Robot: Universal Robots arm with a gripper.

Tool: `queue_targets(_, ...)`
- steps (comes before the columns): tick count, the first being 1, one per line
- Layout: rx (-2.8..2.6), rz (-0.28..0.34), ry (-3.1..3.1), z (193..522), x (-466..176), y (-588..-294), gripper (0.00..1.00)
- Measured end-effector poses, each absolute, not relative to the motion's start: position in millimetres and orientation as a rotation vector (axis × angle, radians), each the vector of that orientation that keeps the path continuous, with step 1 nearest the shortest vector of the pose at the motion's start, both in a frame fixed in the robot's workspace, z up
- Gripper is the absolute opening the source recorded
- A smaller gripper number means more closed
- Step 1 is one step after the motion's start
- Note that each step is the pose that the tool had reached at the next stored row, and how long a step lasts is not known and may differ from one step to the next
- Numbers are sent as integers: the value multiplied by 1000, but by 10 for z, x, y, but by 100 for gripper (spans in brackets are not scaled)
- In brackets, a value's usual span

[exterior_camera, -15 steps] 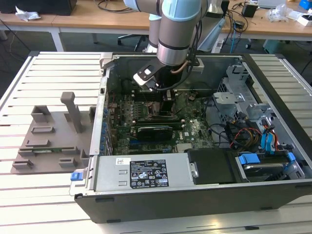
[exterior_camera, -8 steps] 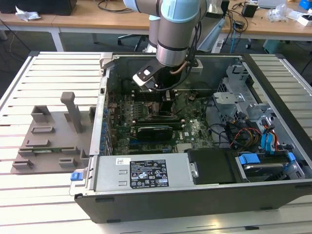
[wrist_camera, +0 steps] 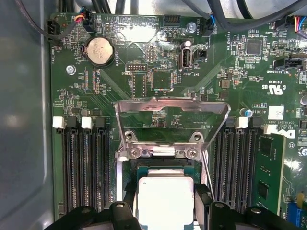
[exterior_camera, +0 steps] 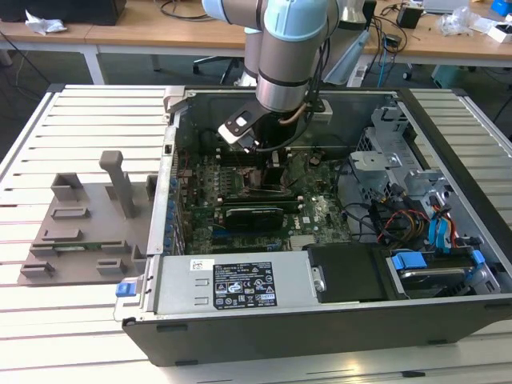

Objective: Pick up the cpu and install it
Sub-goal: 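Place the cpu into insertion slot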

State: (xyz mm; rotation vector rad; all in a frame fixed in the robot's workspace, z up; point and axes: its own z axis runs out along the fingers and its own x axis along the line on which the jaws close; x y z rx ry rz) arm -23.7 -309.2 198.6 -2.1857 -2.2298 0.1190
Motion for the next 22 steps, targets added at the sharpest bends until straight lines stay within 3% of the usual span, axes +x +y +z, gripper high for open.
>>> queue_targets(7,-2186,119,-2230,1985,-236,-3092,56)
queue_targets(8,-2186,119,-2230,1985,-236,-3092,62)
queue_targets(22,-2186,121,-2232,2085,-235,-3046,62)
